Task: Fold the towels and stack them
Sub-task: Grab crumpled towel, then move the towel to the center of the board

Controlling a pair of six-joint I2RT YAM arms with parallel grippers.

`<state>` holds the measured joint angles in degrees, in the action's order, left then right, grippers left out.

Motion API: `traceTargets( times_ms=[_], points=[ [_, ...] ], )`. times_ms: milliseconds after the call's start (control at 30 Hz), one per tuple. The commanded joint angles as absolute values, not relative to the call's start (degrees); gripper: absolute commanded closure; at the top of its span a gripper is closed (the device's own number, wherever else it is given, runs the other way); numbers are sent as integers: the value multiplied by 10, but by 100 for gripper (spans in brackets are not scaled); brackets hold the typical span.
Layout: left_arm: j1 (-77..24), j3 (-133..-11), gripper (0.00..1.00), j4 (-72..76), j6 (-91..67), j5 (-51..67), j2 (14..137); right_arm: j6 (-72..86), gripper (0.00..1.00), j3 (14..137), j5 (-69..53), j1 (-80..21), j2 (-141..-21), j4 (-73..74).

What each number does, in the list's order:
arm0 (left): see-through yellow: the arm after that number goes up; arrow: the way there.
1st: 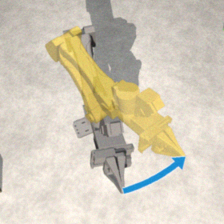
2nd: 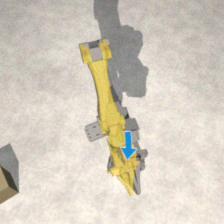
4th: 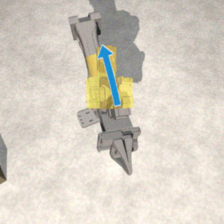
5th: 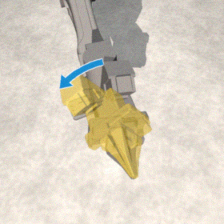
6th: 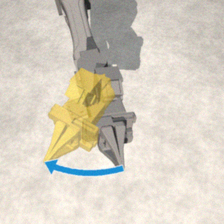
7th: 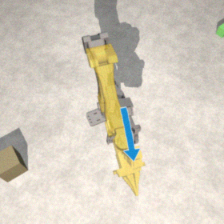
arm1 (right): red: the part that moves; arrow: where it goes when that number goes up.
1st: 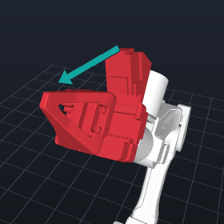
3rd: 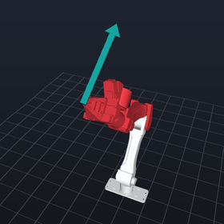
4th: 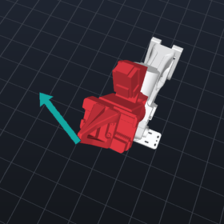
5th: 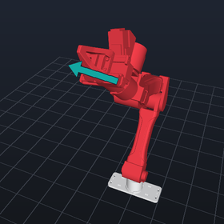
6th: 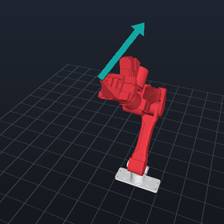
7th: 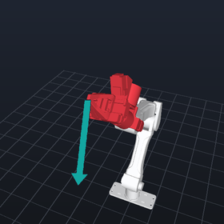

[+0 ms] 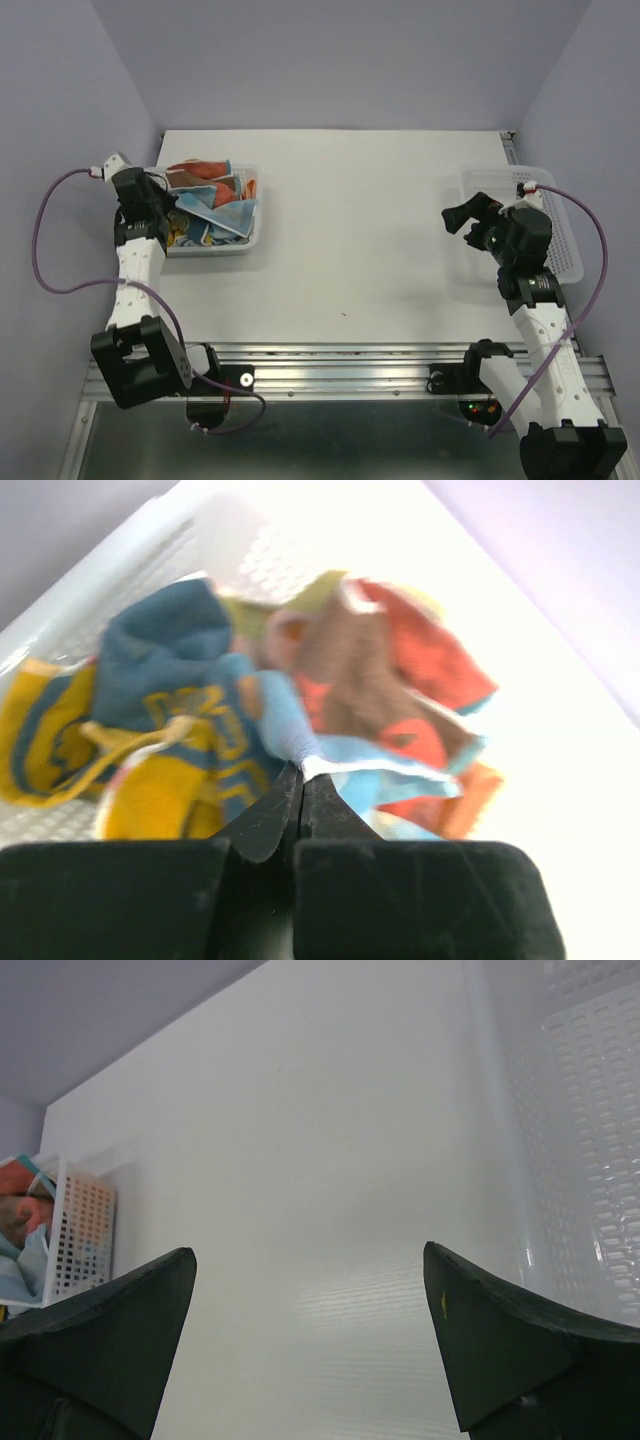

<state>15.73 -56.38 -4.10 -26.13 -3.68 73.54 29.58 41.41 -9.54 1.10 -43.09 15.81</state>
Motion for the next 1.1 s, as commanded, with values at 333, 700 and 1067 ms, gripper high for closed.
traceTargets(
  times_ms=[333,700,1067],
  points=[
    [-26,-691,100,90,-277,66,566,300,0,407,-144,12,-407,108],
    [-219,-981,100,123,-254,245,697,308,0,409,-135,12,-380,113],
    [-379,-1062,100,145,-275,312,829,297,0,430,-48,12,-348,168]
  ],
)
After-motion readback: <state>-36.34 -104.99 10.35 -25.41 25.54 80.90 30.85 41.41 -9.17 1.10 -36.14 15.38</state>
